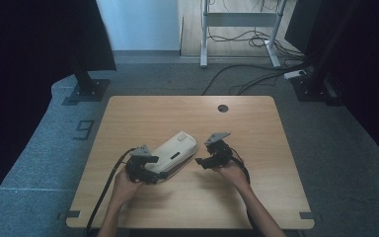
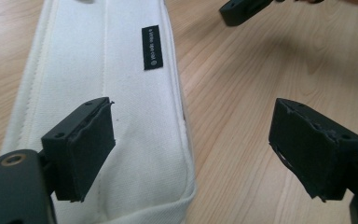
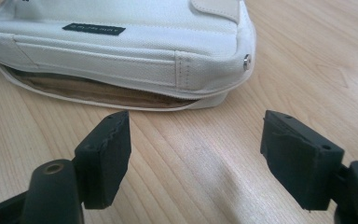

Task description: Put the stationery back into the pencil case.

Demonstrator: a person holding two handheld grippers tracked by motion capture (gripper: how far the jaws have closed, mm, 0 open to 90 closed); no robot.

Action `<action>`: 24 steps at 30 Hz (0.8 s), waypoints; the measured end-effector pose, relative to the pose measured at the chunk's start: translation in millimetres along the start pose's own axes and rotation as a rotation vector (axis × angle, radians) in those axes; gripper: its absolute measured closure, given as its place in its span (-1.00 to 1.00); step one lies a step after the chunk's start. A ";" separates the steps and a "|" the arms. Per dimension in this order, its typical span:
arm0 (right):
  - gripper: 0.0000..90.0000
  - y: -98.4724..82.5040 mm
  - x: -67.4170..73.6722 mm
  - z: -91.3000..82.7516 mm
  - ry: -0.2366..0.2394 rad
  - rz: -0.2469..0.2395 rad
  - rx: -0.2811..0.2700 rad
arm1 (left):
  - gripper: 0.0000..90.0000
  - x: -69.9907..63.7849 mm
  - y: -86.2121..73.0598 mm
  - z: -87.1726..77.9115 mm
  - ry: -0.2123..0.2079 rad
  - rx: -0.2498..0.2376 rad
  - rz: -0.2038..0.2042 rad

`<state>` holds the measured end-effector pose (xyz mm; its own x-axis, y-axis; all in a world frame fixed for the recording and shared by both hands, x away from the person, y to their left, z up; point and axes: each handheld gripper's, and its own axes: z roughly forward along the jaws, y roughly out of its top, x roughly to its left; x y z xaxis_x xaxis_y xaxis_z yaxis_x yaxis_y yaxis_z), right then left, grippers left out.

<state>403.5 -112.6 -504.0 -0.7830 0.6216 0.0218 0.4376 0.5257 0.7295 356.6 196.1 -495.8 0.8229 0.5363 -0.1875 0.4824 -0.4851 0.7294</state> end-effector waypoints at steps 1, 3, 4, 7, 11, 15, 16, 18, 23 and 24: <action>-0.51 -0.2 0.7 -1.4 -0.003 -0.001 0.000 | -0.70 -0.5 -0.1 -0.3 0.005 0.002 0.003; -0.52 -0.7 1.8 -4.2 0.001 -0.002 -0.008 | -0.73 -1.6 -0.2 -1.2 0.013 0.003 0.012; -0.54 -1.0 2.7 -5.6 0.003 0.001 -0.010 | -0.74 -1.9 -0.3 -1.7 0.019 0.003 0.015; -0.60 -2.3 4.3 -8.8 0.013 -0.007 -0.016 | -0.81 -2.4 -0.8 -3.5 0.033 0.008 0.022; -0.69 -4.7 6.3 -12.2 0.013 -0.012 -0.016 | -0.92 -2.8 -2.1 -8.5 0.060 0.004 0.024; -0.71 -7.2 8.6 -15.3 0.013 -0.025 0.001 | -0.97 -2.2 -4.2 -15.0 0.074 -0.008 0.020; -0.72 -7.8 9.5 -16.1 0.011 -0.028 0.003 | -0.97 -1.8 -5.0 -16.7 0.078 -0.009 0.019; -0.73 -9.3 10.4 -18.1 0.007 -0.034 0.002 | -0.98 -0.3 -6.9 -20.0 0.080 -0.013 0.008; -0.78 -14.0 10.4 -23.3 0.001 -0.034 0.001 | -0.99 5.9 -13.1 -29.9 0.072 -0.038 -0.020; -0.80 -15.1 9.8 -24.5 -0.001 -0.032 0.001 | -0.99 7.3 -14.3 -32.2 0.077 -0.040 -0.024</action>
<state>378.4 -128.6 -498.1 -0.7965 0.6046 -0.0023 0.4124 0.5462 0.7291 346.0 229.2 -486.5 0.7852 0.5995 -0.1550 0.4878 -0.4447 0.7512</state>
